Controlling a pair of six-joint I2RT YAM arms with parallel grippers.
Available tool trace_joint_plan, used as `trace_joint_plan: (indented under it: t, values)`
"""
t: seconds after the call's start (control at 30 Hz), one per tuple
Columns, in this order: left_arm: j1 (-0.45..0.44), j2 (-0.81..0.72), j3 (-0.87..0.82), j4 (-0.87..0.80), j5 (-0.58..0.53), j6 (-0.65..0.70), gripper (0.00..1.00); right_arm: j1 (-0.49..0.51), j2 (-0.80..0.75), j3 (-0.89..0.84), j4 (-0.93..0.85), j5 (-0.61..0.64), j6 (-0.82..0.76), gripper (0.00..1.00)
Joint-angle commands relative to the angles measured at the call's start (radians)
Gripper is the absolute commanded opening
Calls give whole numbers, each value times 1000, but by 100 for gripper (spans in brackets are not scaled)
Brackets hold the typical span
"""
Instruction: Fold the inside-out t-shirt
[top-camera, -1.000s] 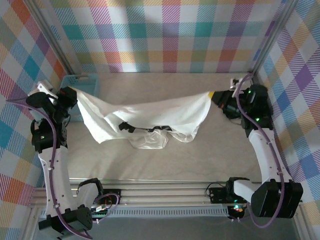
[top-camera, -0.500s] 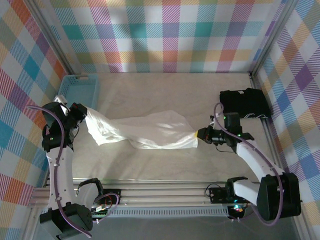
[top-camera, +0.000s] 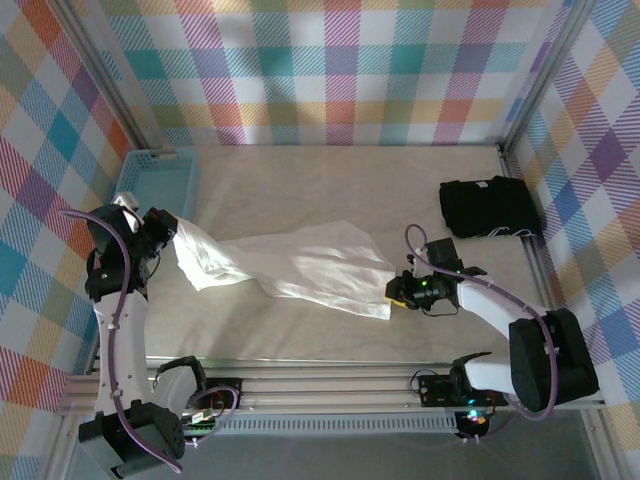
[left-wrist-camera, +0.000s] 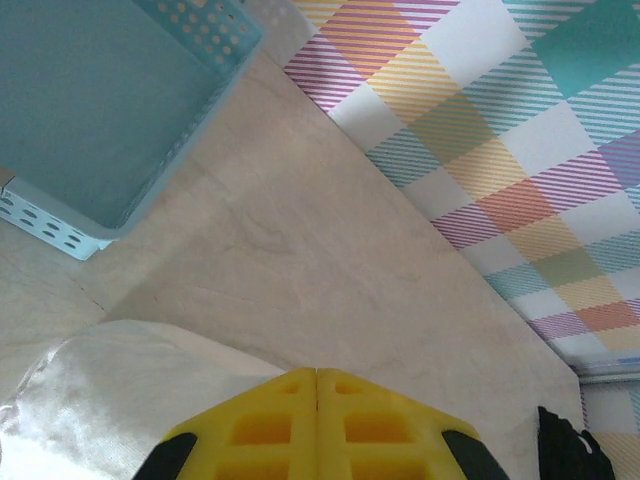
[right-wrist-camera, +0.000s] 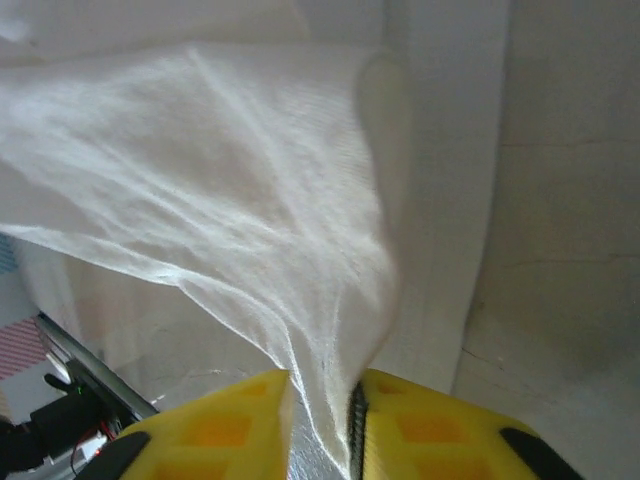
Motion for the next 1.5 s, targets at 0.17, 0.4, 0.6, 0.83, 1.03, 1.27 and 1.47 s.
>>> trace_joint_plan:
  t: [0.17,0.4,0.6,0.83,1.03,1.27,1.47]
  values:
    - [9,-2,-13,26,27,18,0,8,45,11,-13,15,-24,34]
    - [10,2,-13,31,31,14,0,26,35,6,-52,7,-37,37]
    - [9,2,-11,34,36,12,0,39,-5,-6,-88,32,-46,37]
    - [9,-5,-15,34,35,12,0,55,23,-3,-42,26,-35,28]
    - [10,-5,-13,37,36,10,0,69,34,-3,-34,36,-33,22]
    - [9,3,-6,44,56,-3,0,73,-10,79,-93,74,-71,0]
    - [-35,5,109,-12,41,-38,0,-3,-41,402,-172,74,-143,0]
